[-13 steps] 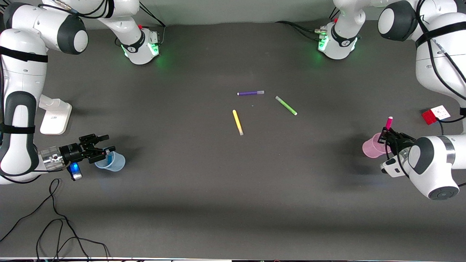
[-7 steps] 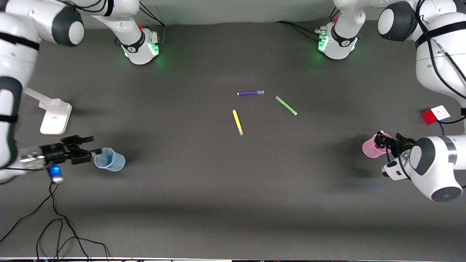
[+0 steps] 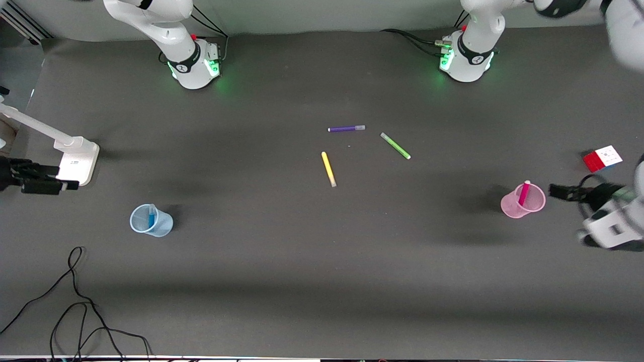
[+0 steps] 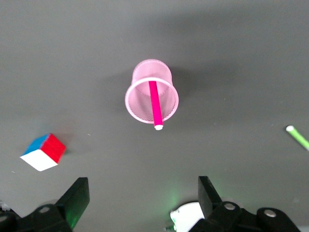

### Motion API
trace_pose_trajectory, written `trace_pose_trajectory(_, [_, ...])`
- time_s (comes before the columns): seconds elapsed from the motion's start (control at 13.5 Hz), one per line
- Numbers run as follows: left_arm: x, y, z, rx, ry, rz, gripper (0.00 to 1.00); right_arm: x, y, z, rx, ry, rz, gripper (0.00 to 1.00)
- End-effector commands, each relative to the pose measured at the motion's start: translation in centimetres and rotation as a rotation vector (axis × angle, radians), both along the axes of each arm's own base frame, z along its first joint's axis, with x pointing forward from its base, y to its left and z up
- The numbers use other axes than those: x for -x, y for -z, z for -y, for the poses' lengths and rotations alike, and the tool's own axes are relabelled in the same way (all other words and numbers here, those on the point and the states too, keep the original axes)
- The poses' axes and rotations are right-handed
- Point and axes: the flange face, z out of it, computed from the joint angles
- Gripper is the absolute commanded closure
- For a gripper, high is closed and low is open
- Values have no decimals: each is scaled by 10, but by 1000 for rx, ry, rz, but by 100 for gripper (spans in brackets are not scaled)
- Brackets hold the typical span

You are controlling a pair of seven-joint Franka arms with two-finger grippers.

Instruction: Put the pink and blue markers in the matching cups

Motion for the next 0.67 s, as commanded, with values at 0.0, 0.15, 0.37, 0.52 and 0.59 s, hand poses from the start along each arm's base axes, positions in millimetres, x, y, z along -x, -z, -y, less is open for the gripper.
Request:
trace_pose_trajectory(0.0, [40, -42, 10, 4, 27, 107, 0, 48, -1, -32, 77, -75, 63, 0])
trace_pose_trajectory(0.15, [63, -65, 21, -7, 45, 174, 0, 60, -15, -29, 79, -66, 115, 0])
trace_pose_trajectory(0.37, [81, -94, 54, 28, 66, 256, 0, 51, -30, -29, 91, -48, 124, 0])
trace_pose_trajectory(0.52, [91, -110, 84, 17, 63, 290, 0, 38, -34, -28, 112, -51, 135, 0])
trace_pose_trajectory(0.59, [93, -114, 93, 7, 33, 318, 0, 37, -35, -31, 113, -61, 131, 0])
